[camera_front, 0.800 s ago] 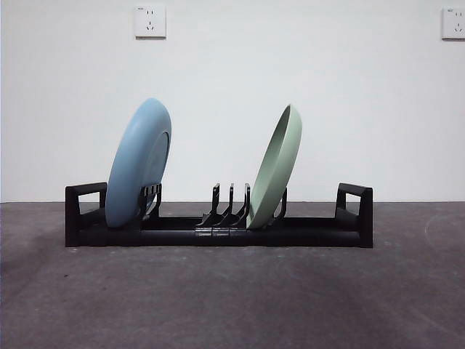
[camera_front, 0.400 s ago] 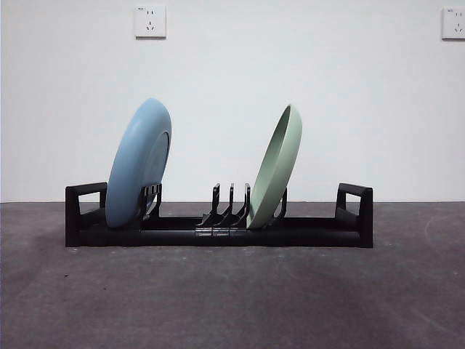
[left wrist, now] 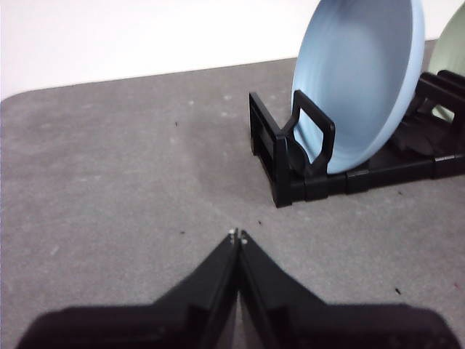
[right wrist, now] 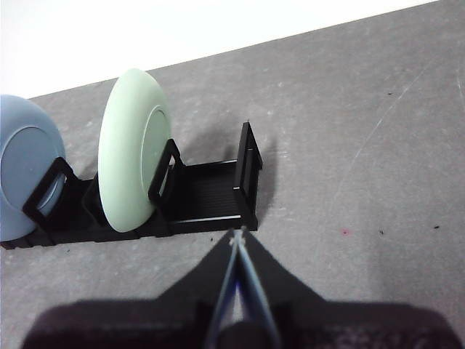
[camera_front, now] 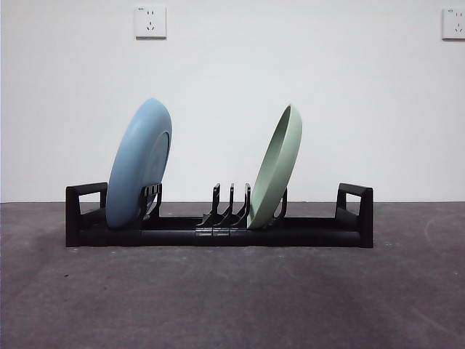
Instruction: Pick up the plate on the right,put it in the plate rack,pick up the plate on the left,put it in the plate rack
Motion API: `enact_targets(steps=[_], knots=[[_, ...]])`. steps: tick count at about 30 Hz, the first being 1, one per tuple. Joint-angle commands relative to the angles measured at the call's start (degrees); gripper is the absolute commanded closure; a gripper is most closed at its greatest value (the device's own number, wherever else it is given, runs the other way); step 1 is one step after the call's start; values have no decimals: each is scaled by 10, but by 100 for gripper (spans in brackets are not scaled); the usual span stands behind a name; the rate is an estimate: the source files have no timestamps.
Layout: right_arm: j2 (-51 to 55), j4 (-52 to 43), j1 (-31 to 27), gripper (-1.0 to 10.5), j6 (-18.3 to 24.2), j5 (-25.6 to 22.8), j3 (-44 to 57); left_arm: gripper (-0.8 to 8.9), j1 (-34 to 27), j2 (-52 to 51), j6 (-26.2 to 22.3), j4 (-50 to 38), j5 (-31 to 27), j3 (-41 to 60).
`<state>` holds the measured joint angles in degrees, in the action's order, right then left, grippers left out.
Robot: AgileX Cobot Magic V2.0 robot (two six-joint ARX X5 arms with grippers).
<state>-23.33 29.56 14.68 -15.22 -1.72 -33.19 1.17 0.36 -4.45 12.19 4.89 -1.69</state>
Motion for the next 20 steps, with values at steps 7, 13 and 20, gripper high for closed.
enact_targets(steps=[7,13,20], knots=[[1,-4,1,946,-3,-2,3,817,-1,-2,14,-3,-3,9],[1,-4,1,946,-3,-2,3,817,-1,-2,14,-3,-3,9],[1,-4,1,946,-3,-2,3,817,-1,-2,14,-3,-3,9]])
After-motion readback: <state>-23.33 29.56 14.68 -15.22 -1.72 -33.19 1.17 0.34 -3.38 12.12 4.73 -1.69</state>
